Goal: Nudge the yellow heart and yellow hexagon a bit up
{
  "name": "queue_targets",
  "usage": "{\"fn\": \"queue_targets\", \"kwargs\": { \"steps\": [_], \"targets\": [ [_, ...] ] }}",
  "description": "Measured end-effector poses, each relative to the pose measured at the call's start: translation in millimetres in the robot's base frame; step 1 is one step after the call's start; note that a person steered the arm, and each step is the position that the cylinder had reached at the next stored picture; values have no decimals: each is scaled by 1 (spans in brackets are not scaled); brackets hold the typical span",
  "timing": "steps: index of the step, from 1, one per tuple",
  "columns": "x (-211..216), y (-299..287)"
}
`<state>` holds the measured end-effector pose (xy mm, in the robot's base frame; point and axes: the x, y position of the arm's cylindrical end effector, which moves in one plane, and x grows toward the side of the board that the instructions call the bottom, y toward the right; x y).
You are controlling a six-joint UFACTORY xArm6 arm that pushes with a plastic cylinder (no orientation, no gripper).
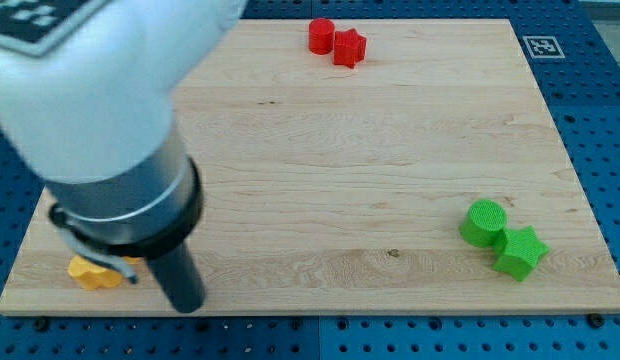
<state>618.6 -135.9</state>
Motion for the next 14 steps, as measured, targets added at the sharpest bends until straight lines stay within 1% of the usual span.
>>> {"fn": "queue_targets", "kwargs": {
  "steps": [1, 2, 3, 4, 6, 8, 9, 11, 14],
  "targets": [
    [0, -52],
    [0, -56],
    [0, -80],
    [0, -89],
    [-9, -53],
    [-7, -31],
    [-3, -43],
    [-3, -87],
    [-15, -89]
  ]
}}
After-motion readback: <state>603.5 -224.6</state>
